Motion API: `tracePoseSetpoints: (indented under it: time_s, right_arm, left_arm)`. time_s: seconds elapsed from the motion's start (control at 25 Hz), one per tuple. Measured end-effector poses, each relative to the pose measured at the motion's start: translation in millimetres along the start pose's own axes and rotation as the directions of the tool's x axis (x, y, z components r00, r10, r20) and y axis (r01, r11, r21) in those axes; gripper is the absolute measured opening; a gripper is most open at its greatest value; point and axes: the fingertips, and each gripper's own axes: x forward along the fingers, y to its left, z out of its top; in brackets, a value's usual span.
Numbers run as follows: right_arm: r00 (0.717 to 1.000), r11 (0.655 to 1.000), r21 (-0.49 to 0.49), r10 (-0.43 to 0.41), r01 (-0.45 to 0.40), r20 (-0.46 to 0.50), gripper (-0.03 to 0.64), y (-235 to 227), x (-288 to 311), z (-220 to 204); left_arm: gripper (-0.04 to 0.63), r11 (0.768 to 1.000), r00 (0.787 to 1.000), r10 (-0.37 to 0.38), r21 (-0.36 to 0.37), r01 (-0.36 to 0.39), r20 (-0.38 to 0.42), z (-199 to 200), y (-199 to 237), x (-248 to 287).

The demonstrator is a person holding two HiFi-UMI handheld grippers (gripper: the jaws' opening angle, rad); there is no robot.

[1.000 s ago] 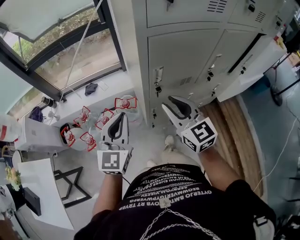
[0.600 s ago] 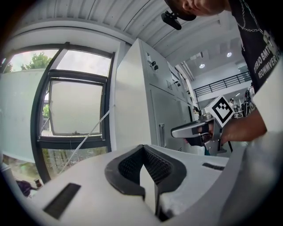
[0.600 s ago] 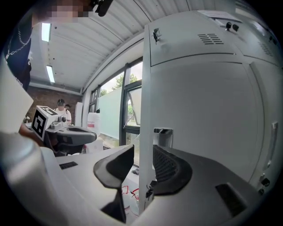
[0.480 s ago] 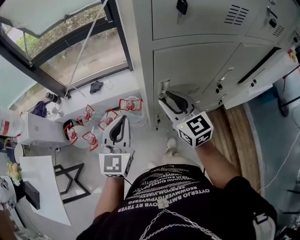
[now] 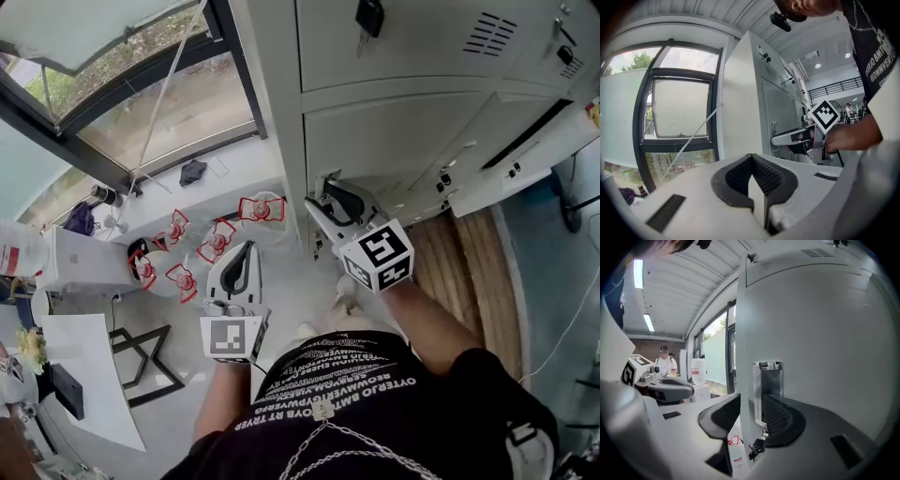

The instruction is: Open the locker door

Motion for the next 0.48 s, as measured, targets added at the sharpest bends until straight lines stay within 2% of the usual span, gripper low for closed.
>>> tracePoseSetpoints:
  time_s: [0.16,0.48]
  right_arm:
    - [1.000,1.000,0.017,0.004,-0.004,-0.010,0.155,3,8,2]
    - [0.999,0.998,0.045,-0.037,0.038,-0.022,0.155,4,2,0]
  left_arm:
    - [-0.003,1.000,1.000,-0.009,0.010,0.009,0.003,0,-1,-3]
    - [-0.003,1.000,1.000,-0.012,0.012,0.012,-0.002,-2,2,-20]
